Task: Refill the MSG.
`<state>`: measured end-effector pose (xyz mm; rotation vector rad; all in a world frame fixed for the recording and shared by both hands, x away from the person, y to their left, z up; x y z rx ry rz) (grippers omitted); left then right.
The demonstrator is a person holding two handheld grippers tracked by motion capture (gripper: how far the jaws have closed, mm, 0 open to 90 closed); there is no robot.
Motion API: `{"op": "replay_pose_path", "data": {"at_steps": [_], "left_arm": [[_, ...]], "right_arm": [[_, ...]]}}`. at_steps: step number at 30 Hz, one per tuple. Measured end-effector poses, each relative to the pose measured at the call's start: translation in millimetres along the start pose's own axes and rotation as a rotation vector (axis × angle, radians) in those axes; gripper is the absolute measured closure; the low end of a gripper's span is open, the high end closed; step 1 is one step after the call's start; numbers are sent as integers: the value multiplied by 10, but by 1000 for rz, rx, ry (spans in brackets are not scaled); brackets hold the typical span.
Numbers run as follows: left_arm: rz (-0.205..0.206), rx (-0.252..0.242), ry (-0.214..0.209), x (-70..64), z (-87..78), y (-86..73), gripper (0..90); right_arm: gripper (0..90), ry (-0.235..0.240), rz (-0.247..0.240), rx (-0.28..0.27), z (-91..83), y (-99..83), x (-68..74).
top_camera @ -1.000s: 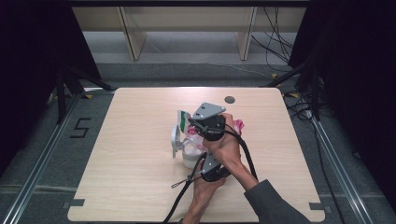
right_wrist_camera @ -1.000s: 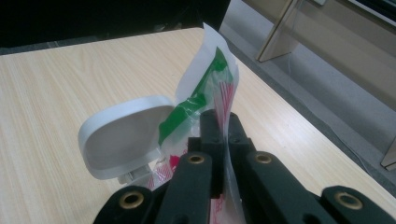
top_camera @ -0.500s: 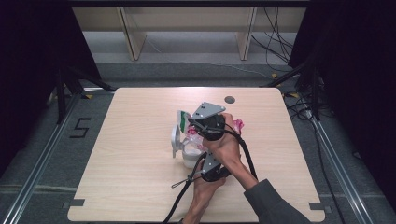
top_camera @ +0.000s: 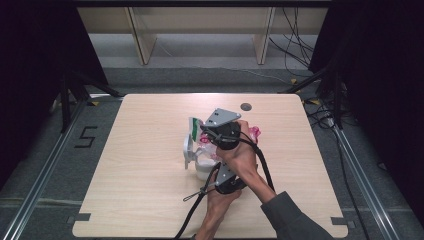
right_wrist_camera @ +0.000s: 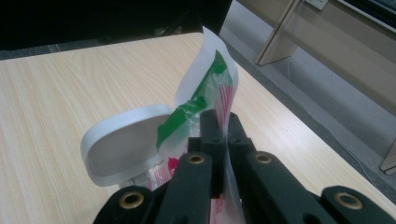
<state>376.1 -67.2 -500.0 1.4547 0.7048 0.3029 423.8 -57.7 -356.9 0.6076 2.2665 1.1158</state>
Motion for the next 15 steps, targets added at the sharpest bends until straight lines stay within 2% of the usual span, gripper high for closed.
{"op": "replay_pose_path", "data": {"at_steps": [9,11,12,15], "left_arm": [[-3,1,0,8,2,-7,744],[10,14,4,21,-16,-9,744],[-7,-1,3,9,-4,-5,744],[-11,-1,-6,7,2,-5,744]], "right_arm": [[900,-3,-16,6,23,-2,-13],[900,-3,-16,3,24,-1,-14],[900,-3,-12,0,29,2,-6],[900,-3,-11,10,36,0,11]]}}
Point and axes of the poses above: each handheld gripper's, and its own axes: z roughly forward along the jaws, y roughly out of its top, x roughly to its left, the point moved 3 cm from there along z, roughly forward along the jaws, and after that the axes turned 1 degree about -z, right-handed, at the moved point
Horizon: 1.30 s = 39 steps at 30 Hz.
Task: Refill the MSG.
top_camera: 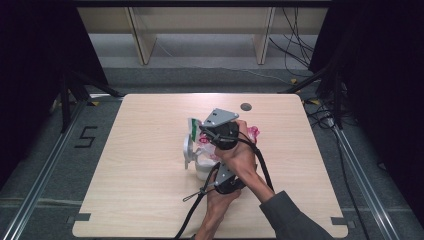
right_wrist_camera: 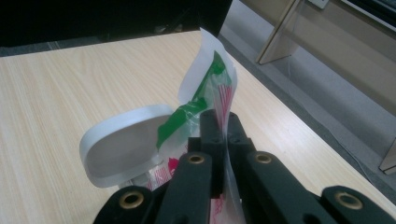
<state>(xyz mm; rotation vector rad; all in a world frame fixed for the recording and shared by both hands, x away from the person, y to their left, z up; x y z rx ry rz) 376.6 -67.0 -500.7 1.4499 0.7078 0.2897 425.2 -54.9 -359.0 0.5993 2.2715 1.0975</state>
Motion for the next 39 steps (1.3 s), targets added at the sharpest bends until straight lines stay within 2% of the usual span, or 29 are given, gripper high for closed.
{"op": "replay_pose_path", "data": {"at_steps": [10,11,13,14,15,17,22,27,39], "left_arm": [[-6,-10,0,-6,6,-12,743],[72,55,16,54,-43,-16,743],[82,66,16,66,-51,-18,744],[82,66,16,66,-51,-18,744],[-5,-5,0,-6,3,-17,744],[-11,-10,-1,-7,6,-19,743],[-5,-1,1,4,-3,-12,743],[-10,-11,2,-8,2,-21,743],[1,0,2,-7,-9,-10,743]], "right_arm": [[900,12,-10,16,33,-4,-14],[900,15,7,8,26,-1,-12],[900,22,3,5,23,3,-23],[900,20,-1,7,26,1,-24],[900,24,0,15,31,-4,-15],[900,25,-9,29,42,-11,-6],[900,22,5,13,49,-3,3],[900,22,-13,19,61,-8,7],[900,26,5,10,38,-3,11]]}}
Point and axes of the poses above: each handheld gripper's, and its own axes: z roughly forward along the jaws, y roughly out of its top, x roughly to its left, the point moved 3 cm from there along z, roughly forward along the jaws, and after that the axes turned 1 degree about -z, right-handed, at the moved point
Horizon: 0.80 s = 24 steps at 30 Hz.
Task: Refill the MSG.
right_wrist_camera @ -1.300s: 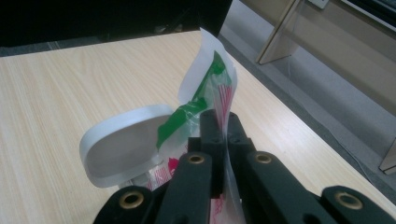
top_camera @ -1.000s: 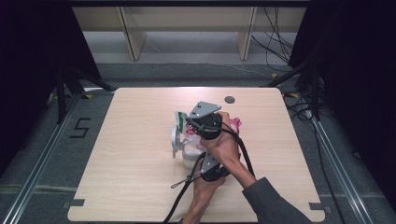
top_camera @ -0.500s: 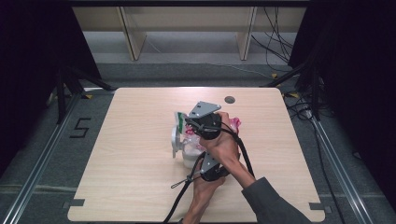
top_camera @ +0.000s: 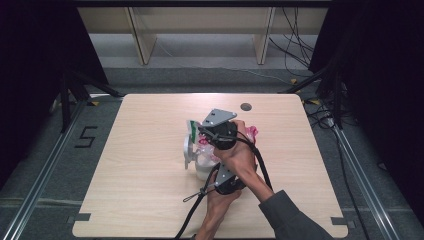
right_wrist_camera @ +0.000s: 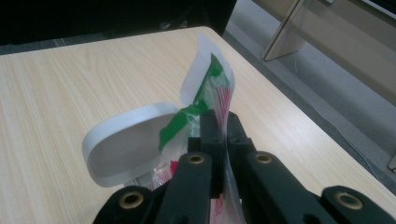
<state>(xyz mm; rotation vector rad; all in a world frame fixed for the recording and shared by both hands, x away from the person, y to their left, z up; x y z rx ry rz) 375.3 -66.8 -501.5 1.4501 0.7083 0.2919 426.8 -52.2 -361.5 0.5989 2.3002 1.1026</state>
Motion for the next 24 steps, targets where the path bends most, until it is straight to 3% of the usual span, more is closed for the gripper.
{"op": "replay_pose_path", "data": {"at_steps": [24], "left_arm": [[0,-11,-1,-2,4,14,744]], "right_arm": [[900,-6,0,-6,-11,18,1]]}}
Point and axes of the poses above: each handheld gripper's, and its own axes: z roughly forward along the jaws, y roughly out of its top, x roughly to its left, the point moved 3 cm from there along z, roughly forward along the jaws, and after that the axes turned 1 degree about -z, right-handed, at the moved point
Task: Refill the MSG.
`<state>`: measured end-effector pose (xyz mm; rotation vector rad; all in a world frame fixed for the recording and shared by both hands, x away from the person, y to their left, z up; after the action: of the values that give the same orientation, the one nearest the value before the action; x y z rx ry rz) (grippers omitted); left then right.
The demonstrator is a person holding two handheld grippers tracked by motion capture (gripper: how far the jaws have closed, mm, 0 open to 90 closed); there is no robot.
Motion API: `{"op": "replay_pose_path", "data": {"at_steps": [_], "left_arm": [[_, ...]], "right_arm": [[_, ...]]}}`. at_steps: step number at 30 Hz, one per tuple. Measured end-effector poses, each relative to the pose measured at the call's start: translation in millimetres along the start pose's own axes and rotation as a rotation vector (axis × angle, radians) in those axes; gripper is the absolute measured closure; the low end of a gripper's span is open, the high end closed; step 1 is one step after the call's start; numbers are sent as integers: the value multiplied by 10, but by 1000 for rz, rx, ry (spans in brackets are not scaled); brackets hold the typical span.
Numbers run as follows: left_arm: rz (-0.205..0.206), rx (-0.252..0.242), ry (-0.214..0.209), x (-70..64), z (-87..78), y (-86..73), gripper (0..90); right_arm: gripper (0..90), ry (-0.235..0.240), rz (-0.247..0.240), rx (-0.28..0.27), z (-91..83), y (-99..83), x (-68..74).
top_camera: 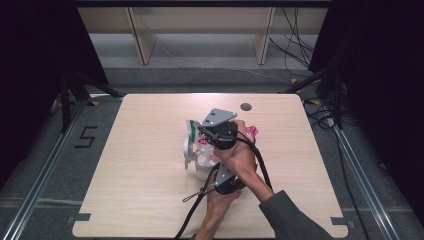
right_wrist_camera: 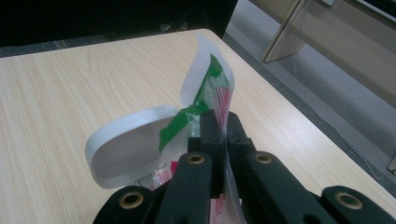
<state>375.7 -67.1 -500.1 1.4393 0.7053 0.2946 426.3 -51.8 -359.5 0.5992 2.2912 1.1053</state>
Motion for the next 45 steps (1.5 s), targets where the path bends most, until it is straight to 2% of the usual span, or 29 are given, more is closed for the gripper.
{"op": "replay_pose_path", "data": {"at_steps": [2,7,8,11,13,17,19,20,25,27,28,29,32,34,38,40,45], "left_arm": [[-4,0,1,1,3,-4,744],[-8,-1,1,11,-8,2,744],[112,98,19,102,-62,-18,744],[115,102,25,102,-67,-19,744],[119,104,26,108,-75,-17,744],[112,100,25,106,-67,-26,744],[110,101,24,107,-74,-16,744],[109,102,22,107,-75,-10,744],[107,99,20,102,-63,-8,743],[104,98,19,101,-62,-8,744],[104,103,-12,99,-45,-11,744],[71,105,-18,74,-43,-22,744],[53,104,-26,60,-47,-21,744],[52,107,-26,60,-47,-32,744],[49,101,-27,60,-48,-24,744],[50,102,-25,59,-44,-29,744],[49,102,-28,58,-51,-29,744]], "right_arm": [[900,5,-18,6,15,-2,-7],[900,4,-9,2,16,4,0],[900,6,-13,6,36,1,13],[900,12,-13,18,46,0,16],[900,12,-13,8,38,5,10],[900,13,-24,23,56,-10,26],[900,11,-22,15,52,-4,23],[900,16,-5,13,42,0,22],[900,11,-18,14,53,1,0],[900,12,-10,20,61,-2,16],[900,17,-21,30,67,-5,25],[900,17,-21,30,67,-5,25],[900,13,-13,17,60,7,14],[900,15,-26,28,75,-2,16],[900,15,-8,21,63,5,25],[900,14,-28,23,78,1,18],[900,15,-26,14,72,8,5]]}}
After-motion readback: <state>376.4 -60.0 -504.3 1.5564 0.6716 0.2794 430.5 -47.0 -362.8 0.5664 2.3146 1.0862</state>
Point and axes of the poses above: each handheld gripper's, and its own axes: z roughly forward along the jaws, y roughly out of its top, x roughly to its left, the point moved 3 cm from there along z, roughly forward along the jaws, and after that the axes turned 1 degree about -z, right-handed, at the moved point
